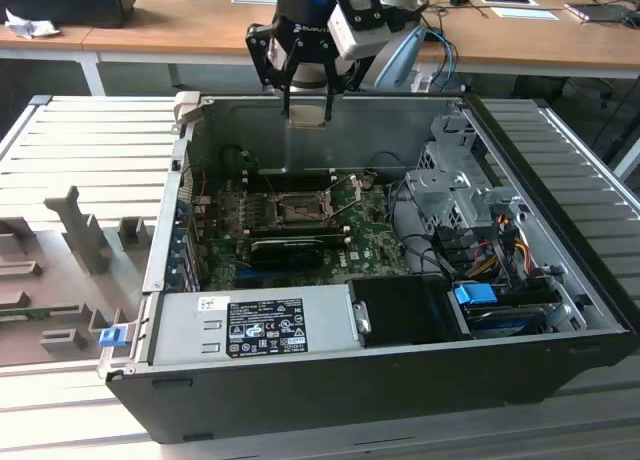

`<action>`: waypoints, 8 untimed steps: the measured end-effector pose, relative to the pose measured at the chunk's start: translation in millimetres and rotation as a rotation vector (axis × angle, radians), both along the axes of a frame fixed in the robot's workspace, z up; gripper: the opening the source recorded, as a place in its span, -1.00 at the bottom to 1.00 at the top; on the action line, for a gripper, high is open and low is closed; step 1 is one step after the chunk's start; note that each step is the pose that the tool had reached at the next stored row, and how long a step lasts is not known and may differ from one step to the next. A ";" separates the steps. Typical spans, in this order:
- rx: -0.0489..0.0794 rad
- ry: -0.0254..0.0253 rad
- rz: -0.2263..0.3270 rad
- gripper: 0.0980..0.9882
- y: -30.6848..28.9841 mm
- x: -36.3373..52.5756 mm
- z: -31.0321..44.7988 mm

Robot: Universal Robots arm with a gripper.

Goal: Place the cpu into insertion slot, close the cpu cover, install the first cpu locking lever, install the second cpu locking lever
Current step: 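Place the cpu into insertion slot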

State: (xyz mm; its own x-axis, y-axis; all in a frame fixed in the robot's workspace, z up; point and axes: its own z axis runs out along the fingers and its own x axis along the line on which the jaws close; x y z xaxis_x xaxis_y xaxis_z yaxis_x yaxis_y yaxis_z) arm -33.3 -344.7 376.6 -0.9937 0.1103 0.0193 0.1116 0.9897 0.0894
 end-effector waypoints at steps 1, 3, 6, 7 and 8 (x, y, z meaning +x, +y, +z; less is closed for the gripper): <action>0.000 0.0000 -0.008 -0.03 0.0 0.0 0.0; 0.000 0.0000 -0.017 -0.03 0.0 0.0 0.0; 0.000 0.0001 -0.031 -0.03 0.0 0.0 0.0; 0.000 0.0000 -0.035 -0.03 0.0 0.0 0.0; 0.000 0.0000 -0.038 -0.03 0.0 0.0 0.0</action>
